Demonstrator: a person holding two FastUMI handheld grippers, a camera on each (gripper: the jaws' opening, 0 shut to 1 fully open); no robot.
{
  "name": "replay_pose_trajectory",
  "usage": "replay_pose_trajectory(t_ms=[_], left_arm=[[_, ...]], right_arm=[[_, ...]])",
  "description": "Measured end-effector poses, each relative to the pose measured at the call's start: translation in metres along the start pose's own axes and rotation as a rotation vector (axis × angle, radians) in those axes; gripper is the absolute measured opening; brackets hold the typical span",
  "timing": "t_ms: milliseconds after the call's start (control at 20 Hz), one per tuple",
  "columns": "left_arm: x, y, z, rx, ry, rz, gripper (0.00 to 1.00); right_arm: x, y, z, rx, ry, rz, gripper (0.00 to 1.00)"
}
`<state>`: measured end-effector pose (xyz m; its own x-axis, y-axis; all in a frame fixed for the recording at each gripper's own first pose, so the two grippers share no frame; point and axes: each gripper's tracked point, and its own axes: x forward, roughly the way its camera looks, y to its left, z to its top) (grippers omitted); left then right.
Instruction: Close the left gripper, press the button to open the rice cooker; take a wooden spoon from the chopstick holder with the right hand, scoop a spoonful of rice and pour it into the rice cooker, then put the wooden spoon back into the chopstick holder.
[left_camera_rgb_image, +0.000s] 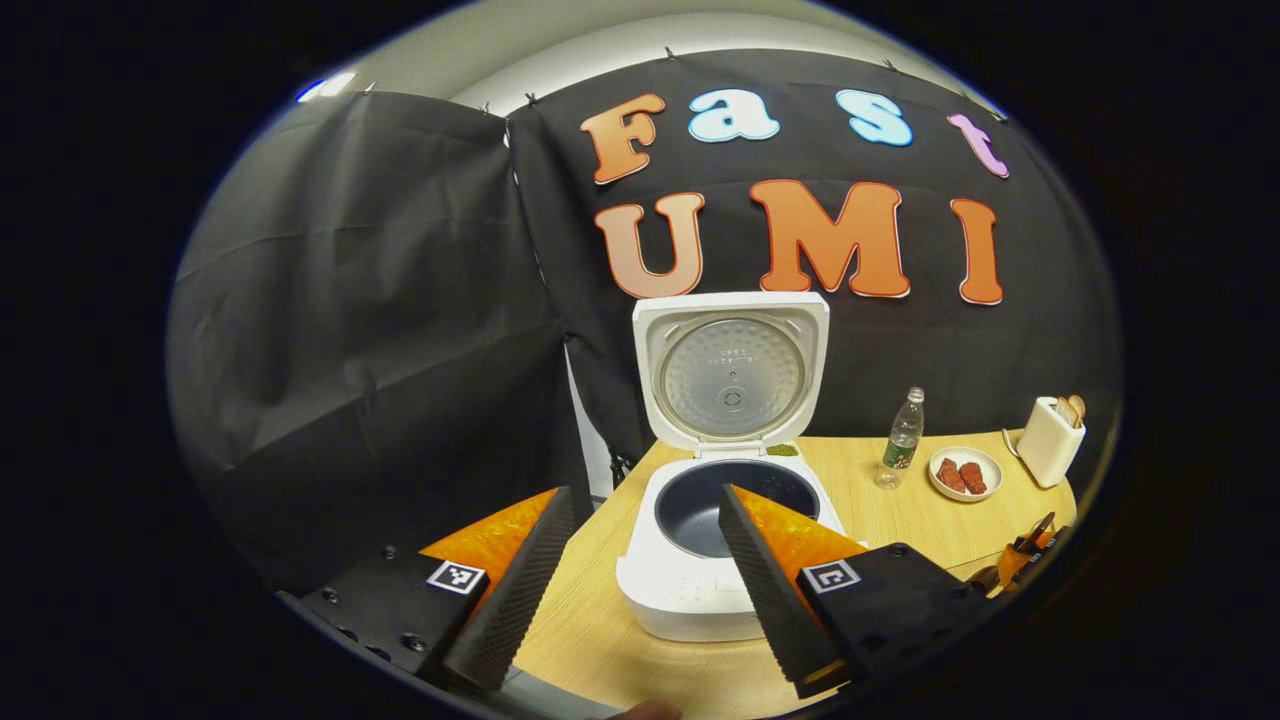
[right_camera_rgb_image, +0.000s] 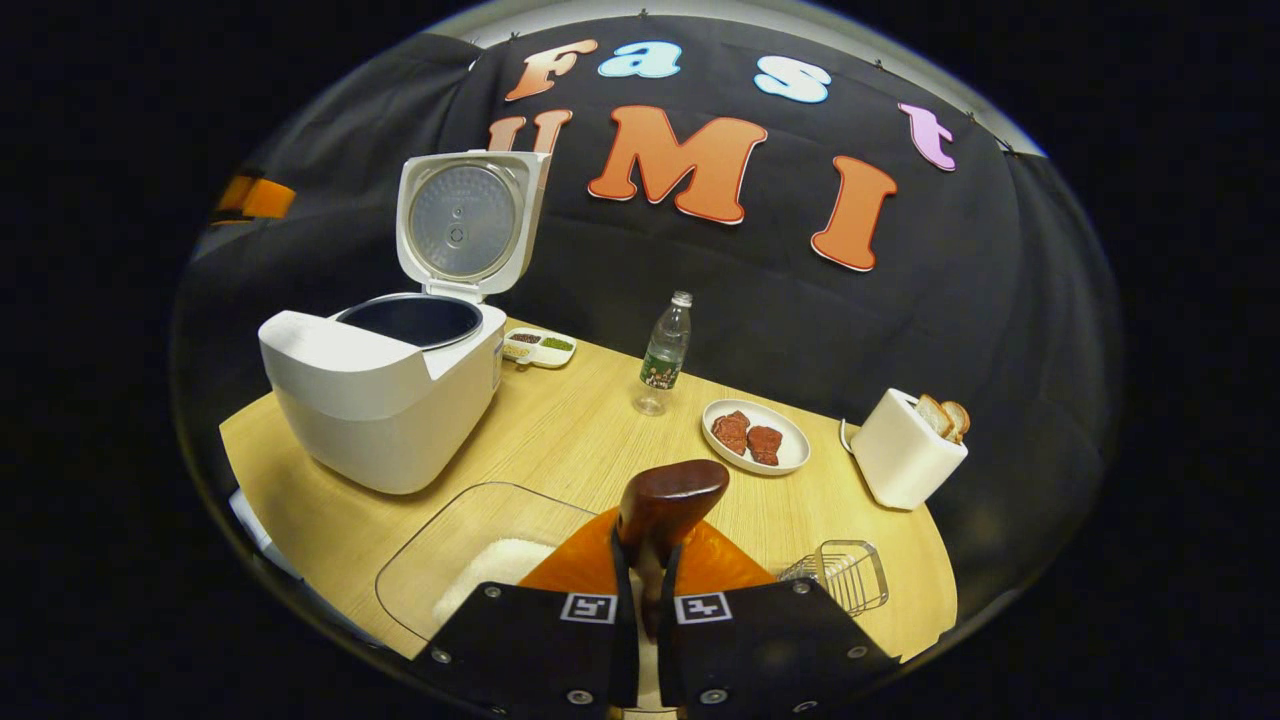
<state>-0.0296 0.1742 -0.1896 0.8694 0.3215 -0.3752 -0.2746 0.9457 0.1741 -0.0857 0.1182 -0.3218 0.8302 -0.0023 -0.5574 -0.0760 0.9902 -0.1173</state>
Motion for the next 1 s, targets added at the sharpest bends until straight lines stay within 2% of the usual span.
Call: replay_pose_trajectory(t_ms=[150, 400, 450, 550, 850, 900, 1000], left_arm=[[0.004, -0.009, -0.002, 0.008, 0.013, -0.023, 0.99], [0.000, -0.011, -0.009, 0.026, 0.027, -0.043, 0.97], [0.000, -0.006, -0.008, 0.029, 0.026, -0.043, 1.00], [0.000, 0.001, -0.008, 0.030, 0.023, -0.039, 0.97], [0.003, 0.018, -0.009, 0.034, 0.023, -0.026, 1.00], [0.004, 0.019, -0.007, 0.036, 0.020, -0.027, 0.97], [0.004, 0.020, -0.007, 0.034, 0.022, -0.031, 1.00]], right_arm=[[-0.004, 0.011, -0.004, 0.027, -0.015, 0.002, 0.07], [-0.004, 0.042, -0.013, 0.185, 0.036, 0.062, 0.07], [-0.002, 0.042, -0.012, 0.221, 0.050, 0.068, 0.07], [0.002, 0.038, -0.014, 0.306, 0.074, 0.057, 0.07], [0.008, 0.033, -0.016, 0.563, 0.148, 0.065, 0.07], [0.008, 0.034, -0.017, 0.591, 0.154, 0.068, 0.06], [0.010, 0.033, -0.017, 0.623, 0.163, 0.074, 0.07]])
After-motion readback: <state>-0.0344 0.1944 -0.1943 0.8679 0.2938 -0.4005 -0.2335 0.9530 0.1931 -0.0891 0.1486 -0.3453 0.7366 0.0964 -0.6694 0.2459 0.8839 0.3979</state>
